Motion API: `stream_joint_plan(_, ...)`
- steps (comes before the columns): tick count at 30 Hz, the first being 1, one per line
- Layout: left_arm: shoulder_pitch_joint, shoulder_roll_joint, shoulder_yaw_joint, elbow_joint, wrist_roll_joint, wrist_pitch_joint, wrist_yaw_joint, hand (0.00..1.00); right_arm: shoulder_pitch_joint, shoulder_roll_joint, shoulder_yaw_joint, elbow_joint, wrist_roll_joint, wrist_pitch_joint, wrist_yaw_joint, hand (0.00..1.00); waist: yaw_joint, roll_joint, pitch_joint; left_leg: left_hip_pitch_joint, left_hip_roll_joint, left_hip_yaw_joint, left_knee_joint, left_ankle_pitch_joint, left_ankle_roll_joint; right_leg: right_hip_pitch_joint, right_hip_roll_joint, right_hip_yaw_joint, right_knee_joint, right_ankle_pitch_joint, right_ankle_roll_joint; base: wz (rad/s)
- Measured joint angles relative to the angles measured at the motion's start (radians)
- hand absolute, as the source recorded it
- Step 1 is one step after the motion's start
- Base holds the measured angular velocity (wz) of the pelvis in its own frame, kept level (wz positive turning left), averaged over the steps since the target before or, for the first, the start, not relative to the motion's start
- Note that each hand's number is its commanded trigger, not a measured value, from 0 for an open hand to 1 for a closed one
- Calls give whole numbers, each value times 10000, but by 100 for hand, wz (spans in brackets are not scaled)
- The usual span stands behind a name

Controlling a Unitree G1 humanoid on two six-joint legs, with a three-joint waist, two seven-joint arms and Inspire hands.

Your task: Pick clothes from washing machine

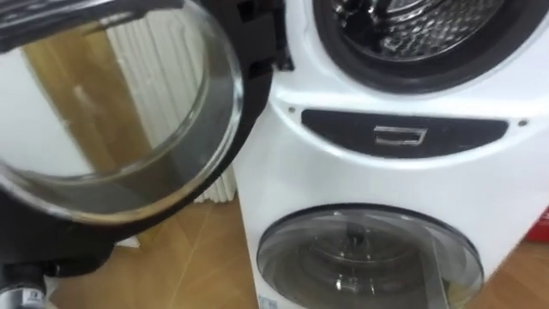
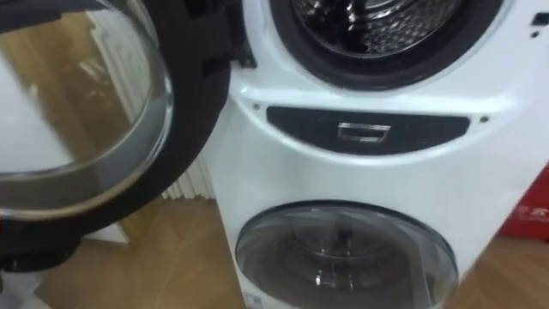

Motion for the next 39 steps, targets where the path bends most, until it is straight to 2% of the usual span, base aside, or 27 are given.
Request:
stream_joint_plan(2, 45, 178, -444, -418, 303, 284, -279, 0, -14, -11, 31, 58, -24, 2, 107, 0, 8, -21, -3, -160, -51, 7, 27, 47, 54, -1, -59, 162, -86, 23, 38, 38)
stream_joint_plan(3, 49, 235, -579, -479, 354, 328, -315, 0, -15, -11, 43, 65, -23, -1, 142, 0, 8, 24, 24, -183, -54, 18, 63, 48, 56, 4, -66, 253, -86, 24, 40, 31)
stream_joint_plan(4, 48, 314, -835, -496, 632, 333, -379, 0, -54, -19, 89, 129, -3, -31, 176, 0, 7, -1, 8, -183, -55, 70, 93, 60, 76, 24, -78, 562, -68, 25, 41, 21)
stream_joint_plan(5, 46, 445, -1147, -564, 670, 332, -448, 0, -110, -88, 381, 127, 96, -55, 167, 0, 4, 50, 39, -185, -52, 95, 93, 75, 101, 12, -99, 812, -57, 28, 46, 13)
stream_joint_plan(6, 46, 520, -1322, -663, 670, 331, -493, 0, -168, -120, 540, 126, 125, -59, 172, 0, 4, 16, 20, -189, -60, 116, 93, 80, 110, -4, -109, 898, -54, 37, 61, 0)
stream_joint_plan(7, 44, 662, -1639, -1046, 671, 315, -545, 0, -315, -144, 801, 124, 162, -77, 166, 0, -35, 38, 36, -207, -80, 166, 92, 83, 117, -12, -135, 906, -72, 76, 124, -9)
stream_joint_plan(9, 160, 744, -2164, -1351, 694, -34, -578, 0, -478, -148, 961, 126, 203, -196, 153, 0, -125, -4, 37, -271, -137, 199, 87, 100, 146, -60, -201, 861, -73, 98, 161, 1)
stream_joint_plan(10, 421, 716, -2648, -1791, 763, -278, -786, 0, -512, -153, 1020, 127, 221, -229, 152, 0, -129, -18, 38, -339, -178, 187, 83, 136, 210, -106, -242, 849, -65, 117, 193, 16)
stream_joint_plan(11, 443, 721, -3007, -1955, 1112, -326, -1134, 0, -561, -151, 1041, 143, 242, -237, 175, 0, -130, -21, 41, -367, -201, 227, 82, 161, 251, -123, -277, 858, -58, 131, 217, 13)
stream_joint_plan(13, 559, 739, -3301, -2145, 1588, -407, -1304, 0, -733, -159, 1088, 277, 299, -267, 173, 0, -128, -23, 42, -366, -207, 389, 87, 181, 287, -130, -313, 858, -59, 147, 246, -5)
stream_joint_plan(16, 558, 809, -3525, -2170, 1656, -451, -1614, 0, -952, -202, 1174, 409, 372, -264, 170, 0, -246, -21, 45, -368, -206, 448, 62, 206, 330, -170, -330, 810, -62, 200, 333, -12)
stream_joint_plan(19, 554, 757, -3582, -2586, 1664, -682, -2013, 0, -961, -229, 1335, 412, 445, -256, 174, 0, -415, -9, 32, -368, -161, 646, 37, 217, 318, -255, -334, 737, -23, 222, 343, -20)
stream_joint_plan(21, 554, 698, -3675, -2802, 1631, -1024, -2241, 0, -960, -238, 1515, 469, 569, -239, 179, 0, -546, 7, 11, -298, -209, 710, -85, 278, 296, -293, -319, 789, -18, 257, 327, -21)
stream_joint_plan(22, 554, 549, -3778, -2836, 1640, -1299, -2360, 0, -943, -212, 1547, 519, 723, -203, 183, 0, -603, 3, -5, -221, -229, 765, -142, 297, 278, -285, -298, 856, -17, 261, 323, -18)
stream_joint_plan(23, 554, 407, -3925, -2880, 1648, -1440, -2511, 0, -937, -205, 1578, 549, 790, -154, 182, 0, -632, -2, -41, -144, -212, 847, -197, 323, 261, -294, -285, 862, -16, 266, 313, -19)
stream_joint_plan(25, 555, 154, -4125, -2888, 1647, -1683, -2657, 0, -938, -207, 1605, 552, 823, -152, 173, 0, -706, -30, -62, -36, -170, 935, -263, 325, 252, -292, -248, 855, 6, 270, 304, -19)
stream_joint_plan(29, 616, -32, -4233, -2883, 1657, -1802, -2931, 0, -976, -203, 1621, 551, 823, -155, 55, 0, -720, -121, -73, 92, -99, 965, -264, 310, 225, -281, -183, 825, 130, 270, 303, -8)
stream_joint_plan(31, 619, -112, -4261, -2882, 1663, -1830, -3104, 0, -1063, -201, 1621, 551, 826, -166, -13, 0, -771, -201, -126, 153, -95, 986, -270, 299, 208, -253, -178, 820, 131, 269, 302, -12)
stream_joint_plan(35, 651, -210, -4459, -2882, 1679, -2055, -3328, 0, -1062, -195, 1652, 501, 832, -165, -194, 0, -776, -328, -118, 465, -60, 1181, -381, 252, 161, -108, -145, 823, 128, 268, 299, -16)
stream_joint_plan(39, 671, -276, -4768, -2882, 1685, -2065, -3516, 0, -1008, -189, 1667, 339, 833, -155, -347, 0, -843, -364, -112, 660, -43, 1234, -416, 231, 134, 5, -116, 815, 141, 267, 257, -13)
